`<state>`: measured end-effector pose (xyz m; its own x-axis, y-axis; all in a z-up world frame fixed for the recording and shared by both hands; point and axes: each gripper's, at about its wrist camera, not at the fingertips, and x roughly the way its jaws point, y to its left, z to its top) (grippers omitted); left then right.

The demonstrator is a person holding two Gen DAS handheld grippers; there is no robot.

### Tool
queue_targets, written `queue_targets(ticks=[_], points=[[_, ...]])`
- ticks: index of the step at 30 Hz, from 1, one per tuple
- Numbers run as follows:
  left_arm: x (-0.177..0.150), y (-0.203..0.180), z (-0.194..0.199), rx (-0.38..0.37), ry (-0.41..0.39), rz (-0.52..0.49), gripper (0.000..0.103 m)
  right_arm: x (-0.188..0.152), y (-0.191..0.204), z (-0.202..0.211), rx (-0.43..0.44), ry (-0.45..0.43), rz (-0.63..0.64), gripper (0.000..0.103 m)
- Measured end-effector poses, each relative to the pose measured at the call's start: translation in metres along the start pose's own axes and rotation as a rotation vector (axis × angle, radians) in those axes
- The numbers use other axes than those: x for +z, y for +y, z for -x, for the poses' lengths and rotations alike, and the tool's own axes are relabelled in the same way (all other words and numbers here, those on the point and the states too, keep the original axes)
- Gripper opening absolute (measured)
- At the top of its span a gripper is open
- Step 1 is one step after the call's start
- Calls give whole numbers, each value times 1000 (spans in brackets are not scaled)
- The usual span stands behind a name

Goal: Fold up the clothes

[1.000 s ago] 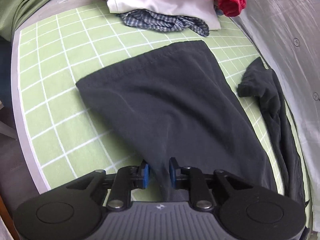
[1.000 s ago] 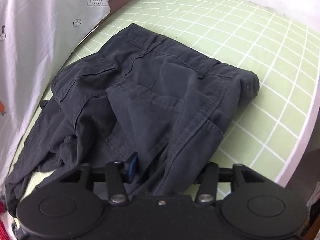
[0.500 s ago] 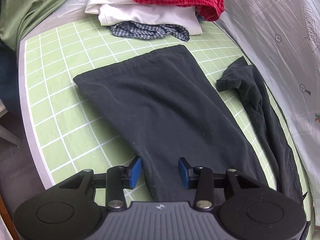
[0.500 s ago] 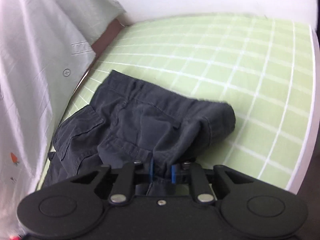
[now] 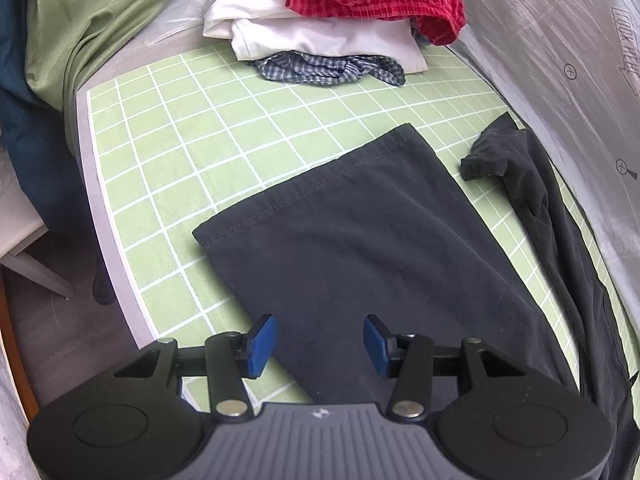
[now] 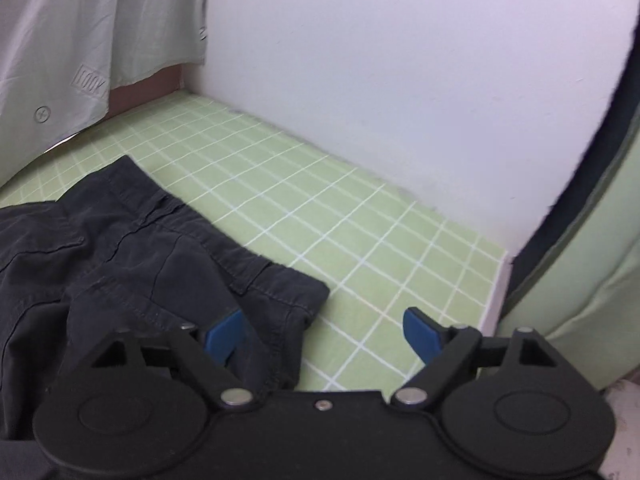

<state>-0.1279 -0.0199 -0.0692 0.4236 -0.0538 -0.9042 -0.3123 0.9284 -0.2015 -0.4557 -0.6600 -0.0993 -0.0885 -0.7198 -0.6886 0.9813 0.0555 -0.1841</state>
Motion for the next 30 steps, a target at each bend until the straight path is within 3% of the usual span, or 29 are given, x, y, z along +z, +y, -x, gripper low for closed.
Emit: queue_targets(ticks=[6, 11, 14, 20, 25, 30], points=[[7, -14, -14, -21, 15, -129, 56, 0, 57, 34, 75, -33, 98, 93], [22, -46, -35, -83, 38, -182, 57, -2, 106, 61, 270, -37, 178, 96], [34, -69, -48, -120, 42, -200, 57, -3, 134, 71, 306, -74, 242, 97], [76, -116, -83, -124, 40, -209, 60, 19, 183, 60, 394, -53, 217, 98], [113, -142, -114, -116, 42, -171, 60, 32, 244, 46, 447, -33, 307, 98], [136, -163, -138, -128, 40, -174, 60, 31, 293, 32, 431, -21, 420, 97]])
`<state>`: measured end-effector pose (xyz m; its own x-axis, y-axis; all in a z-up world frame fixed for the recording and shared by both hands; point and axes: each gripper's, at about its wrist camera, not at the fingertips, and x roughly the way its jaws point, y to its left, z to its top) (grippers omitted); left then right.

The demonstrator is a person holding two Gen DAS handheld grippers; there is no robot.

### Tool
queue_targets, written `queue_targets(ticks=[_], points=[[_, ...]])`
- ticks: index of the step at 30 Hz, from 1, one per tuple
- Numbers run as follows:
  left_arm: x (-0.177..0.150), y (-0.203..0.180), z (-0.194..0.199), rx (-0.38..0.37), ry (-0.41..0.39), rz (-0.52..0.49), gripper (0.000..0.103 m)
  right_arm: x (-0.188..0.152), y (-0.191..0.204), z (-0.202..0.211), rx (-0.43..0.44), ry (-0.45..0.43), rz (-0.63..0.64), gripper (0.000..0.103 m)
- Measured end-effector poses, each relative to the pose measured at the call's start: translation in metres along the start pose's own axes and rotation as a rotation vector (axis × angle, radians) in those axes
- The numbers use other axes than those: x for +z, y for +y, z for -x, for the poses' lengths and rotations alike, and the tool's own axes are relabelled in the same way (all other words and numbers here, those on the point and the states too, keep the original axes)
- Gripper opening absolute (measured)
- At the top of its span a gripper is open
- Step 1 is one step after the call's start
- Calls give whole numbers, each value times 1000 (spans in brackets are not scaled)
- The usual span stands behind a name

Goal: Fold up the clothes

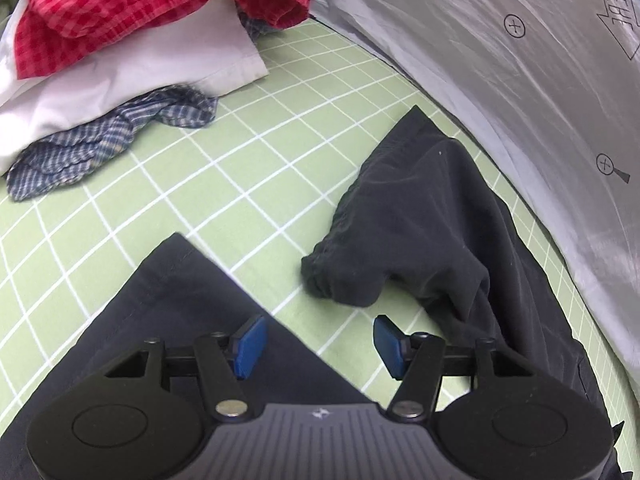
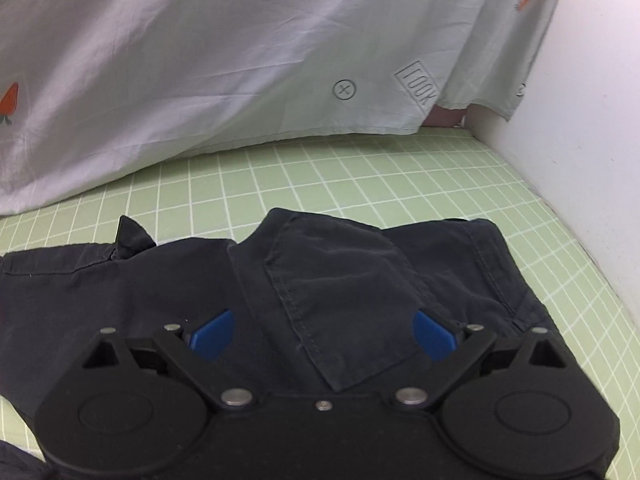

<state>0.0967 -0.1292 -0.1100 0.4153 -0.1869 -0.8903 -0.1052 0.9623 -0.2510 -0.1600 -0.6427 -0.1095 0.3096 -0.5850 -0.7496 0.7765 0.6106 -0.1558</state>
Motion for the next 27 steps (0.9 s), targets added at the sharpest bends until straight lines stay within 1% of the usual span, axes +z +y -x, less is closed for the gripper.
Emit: queue_targets(ticks=[1, 2, 3, 4, 5, 6, 7, 8, 9, 10, 11, 12, 13, 15, 16, 17, 18, 19, 20, 21, 22, 23, 24, 25, 26, 27], points=[[4, -3, -5, -1, -1, -12, 60, 2, 5, -6, -16, 11, 10, 97], [7, -6, -9, -2, -3, -24, 60, 4, 7, -11, -25, 22, 14, 94], [11, -9, -14, -3, -5, -35, 58, 6, 8, -15, -25, 33, 12, 87], [13, -12, -16, -9, -13, -41, 51, 8, 8, -19, -22, 44, 9, 83], [15, -14, -19, -18, -21, -46, 43, 10, 7, -22, -20, 49, 5, 72], [18, -15, -22, -25, -21, -51, 25, 12, 6, -24, -20, 52, 0, 58], [20, -17, -24, -30, -22, -57, 17, 13, 4, -25, -19, 55, -4, 51], [23, -19, -24, -29, -30, -63, 15, 16, 2, -27, 10, 53, -15, 35], [26, -22, -25, -27, -38, -70, 11, 18, -1, -27, 48, 50, -30, 14], [29, -24, -25, -26, -47, -78, 10, 22, -3, -28, 68, 44, -42, 8], [33, -27, -24, -21, -59, -88, 10, 28, -3, -28, 69, 27, -37, 5], [39, -29, -20, -22, -79, -86, 10, 34, -3, -26, 58, -4, -23, 4], [46, -29, -15, -32, -102, -70, 10, 42, -4, -21, 36, -45, -20, 4], [60, -26, -1, -75, -138, -26, 10, 59, -9, -10, -4, -123, -37, 3], [67, -24, 6, -94, -156, -8, 10, 68, -13, -2, -39, -168, -57, 0], [71, -25, 12, -97, -174, -12, 10, 78, -18, 6, -81, -217, -76, 0], [73, -26, 15, -80, -181, -28, 10, 83, -23, 6, -85, -221, -91, 0], [73, -27, 13, -56, -166, -47, 11, 88, -28, 3, -77, -211, -104, 3], [71, -26, 8, -29, -136, -54, 13, 92, -33, 1, -69, -201, -117, 11], [68, -21, 2, 7, -107, -35, 17, 96, -38, -2, -61, -192, -130, 33], [64, -16, -4, 40, -79, -14, 23, 94, -43, -5, -29, -160, -160, 43], [60, -8, -7, 53, -55, 19, 26, 88, -46, -7, 0, -133, -185, 51], [55, 0, -9, 61, -35, 51, 34, 80, -47, -6, 13, -115, -199, 53], [51, 6, -7, 45, -35, 76, 42, 72, -48, -5, 22, -98, -210, 56], [47, 13, -5, 28, -35, 102, 45, 60, -48, -3, 24, -79, -217, 66], [42, 19, -3, 12, -35, 127, 47, 48, -47, -2, 27, -60, -220, 72]])
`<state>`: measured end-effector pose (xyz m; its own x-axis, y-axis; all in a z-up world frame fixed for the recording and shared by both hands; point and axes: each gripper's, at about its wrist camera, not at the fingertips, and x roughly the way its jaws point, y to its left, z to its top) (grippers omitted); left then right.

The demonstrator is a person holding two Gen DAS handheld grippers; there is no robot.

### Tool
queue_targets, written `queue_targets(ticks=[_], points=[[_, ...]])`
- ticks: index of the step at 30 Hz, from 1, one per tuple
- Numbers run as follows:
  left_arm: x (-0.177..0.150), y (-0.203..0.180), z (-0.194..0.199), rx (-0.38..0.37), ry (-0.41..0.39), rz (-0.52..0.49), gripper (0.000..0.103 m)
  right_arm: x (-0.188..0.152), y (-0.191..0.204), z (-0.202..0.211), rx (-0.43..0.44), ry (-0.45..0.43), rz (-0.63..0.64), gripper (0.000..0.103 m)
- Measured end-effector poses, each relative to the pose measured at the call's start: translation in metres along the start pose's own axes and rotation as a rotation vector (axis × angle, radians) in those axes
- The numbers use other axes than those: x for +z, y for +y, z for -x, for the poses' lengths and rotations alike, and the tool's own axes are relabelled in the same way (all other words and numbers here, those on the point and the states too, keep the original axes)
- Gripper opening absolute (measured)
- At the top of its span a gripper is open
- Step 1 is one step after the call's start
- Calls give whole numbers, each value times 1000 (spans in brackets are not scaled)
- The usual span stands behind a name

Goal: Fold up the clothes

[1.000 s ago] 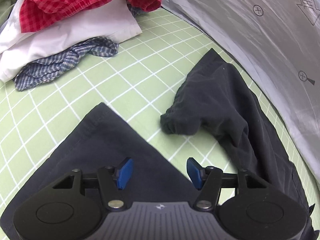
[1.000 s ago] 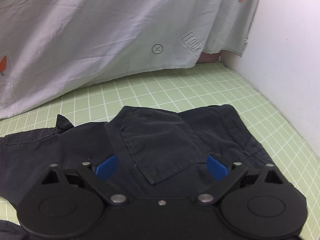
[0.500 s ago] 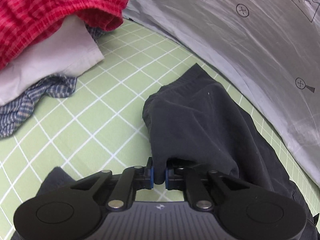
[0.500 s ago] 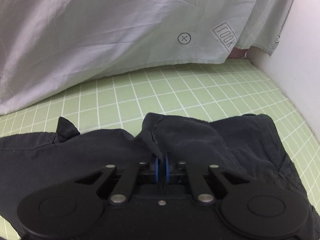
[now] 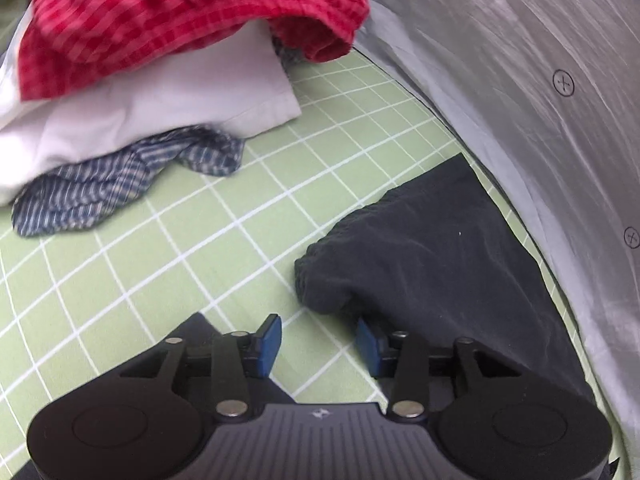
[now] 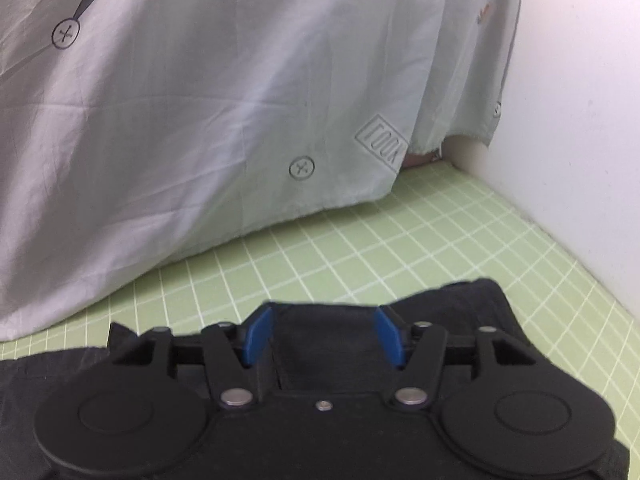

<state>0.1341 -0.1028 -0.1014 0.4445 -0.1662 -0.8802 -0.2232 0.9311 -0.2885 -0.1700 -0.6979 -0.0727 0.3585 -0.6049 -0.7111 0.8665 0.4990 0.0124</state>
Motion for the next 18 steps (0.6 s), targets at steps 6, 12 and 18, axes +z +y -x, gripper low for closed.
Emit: queue_targets(ticks=[6, 12, 18], points=[[-14, 25, 0, -164, 46, 168, 48, -61, 0, 2, 40, 153, -24, 72], [-6, 21, -9, -154, -43, 211, 65, -76, 14, 9, 28, 173, 32, 74], [11, 25, -25, -232, -49, 284, 66, -73, 17, 9, 13, 179, 3, 75]])
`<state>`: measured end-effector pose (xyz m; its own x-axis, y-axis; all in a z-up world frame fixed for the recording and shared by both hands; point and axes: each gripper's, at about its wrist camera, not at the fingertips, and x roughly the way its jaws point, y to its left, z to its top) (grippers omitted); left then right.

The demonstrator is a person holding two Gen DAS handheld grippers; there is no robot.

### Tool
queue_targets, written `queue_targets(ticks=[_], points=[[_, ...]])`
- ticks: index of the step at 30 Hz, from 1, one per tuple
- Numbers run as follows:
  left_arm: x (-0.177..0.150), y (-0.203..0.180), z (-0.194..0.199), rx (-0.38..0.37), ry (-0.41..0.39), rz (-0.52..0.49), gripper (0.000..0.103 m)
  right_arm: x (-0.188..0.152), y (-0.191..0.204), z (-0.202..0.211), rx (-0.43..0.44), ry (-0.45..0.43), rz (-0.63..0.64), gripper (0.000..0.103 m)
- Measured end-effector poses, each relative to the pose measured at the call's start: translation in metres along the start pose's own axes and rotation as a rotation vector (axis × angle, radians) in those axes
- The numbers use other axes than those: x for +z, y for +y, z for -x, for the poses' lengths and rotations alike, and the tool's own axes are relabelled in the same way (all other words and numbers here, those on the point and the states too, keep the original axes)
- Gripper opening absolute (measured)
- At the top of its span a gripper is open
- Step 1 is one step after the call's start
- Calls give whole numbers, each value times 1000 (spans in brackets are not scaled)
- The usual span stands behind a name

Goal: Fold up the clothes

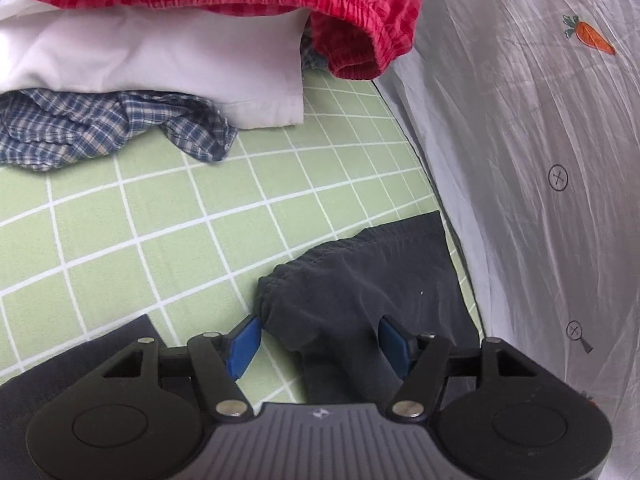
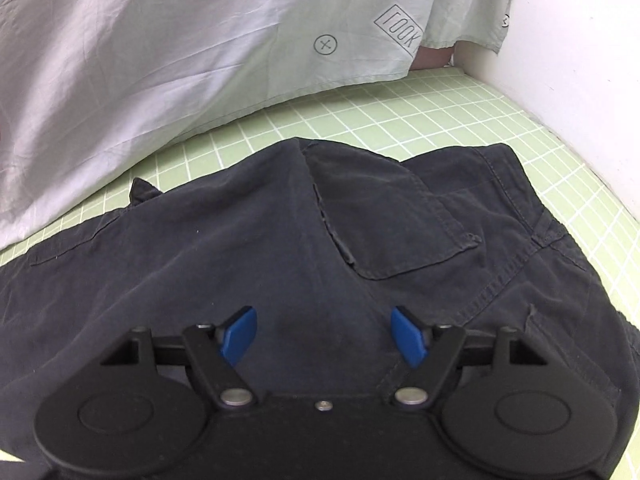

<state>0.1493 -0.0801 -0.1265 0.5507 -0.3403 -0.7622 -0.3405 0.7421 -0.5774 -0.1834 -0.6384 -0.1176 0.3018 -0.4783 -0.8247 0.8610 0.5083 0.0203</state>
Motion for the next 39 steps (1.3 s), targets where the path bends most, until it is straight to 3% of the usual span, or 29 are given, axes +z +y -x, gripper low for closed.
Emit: queue_targets(ticks=[5, 7, 9, 13, 14, 17, 18, 20, 24, 30, 34, 39], points=[[9, 5, -11, -45, -9, 83, 60, -1, 4, 4, -18, 1, 5, 75], [12, 8, -14, -46, -18, 107, 29, -2, 5, 5, -27, 2, 8, 75], [19, 9, -14, -54, -23, 93, 15, -3, 6, 7, -38, 3, 13, 75], [24, -5, -5, -31, -76, -40, 14, -4, 9, 9, -51, 1, 28, 75], [22, -8, -6, 15, -83, -80, 14, -5, 9, 10, -53, 1, 34, 75], [18, -12, -12, 143, -88, -169, 19, -6, 12, 11, -58, 3, 52, 75], [17, -10, -13, 171, -79, -173, 28, -7, 13, 12, -57, 4, 59, 76], [19, -7, -12, 192, -71, -173, 33, -8, 15, 14, -47, 3, 75, 78], [22, -9, 9, 221, -117, -206, 66, -7, 10, 21, -11, -22, 71, 81], [-5, -28, 36, 225, -119, -341, 71, 5, -20, 19, -29, -66, -5, 85], [-55, -47, 38, 196, -53, -439, 72, 18, -53, 9, -66, -83, -94, 86], [-121, -68, 24, 192, 61, -557, 72, 38, -90, -20, -180, -94, -83, 88]])
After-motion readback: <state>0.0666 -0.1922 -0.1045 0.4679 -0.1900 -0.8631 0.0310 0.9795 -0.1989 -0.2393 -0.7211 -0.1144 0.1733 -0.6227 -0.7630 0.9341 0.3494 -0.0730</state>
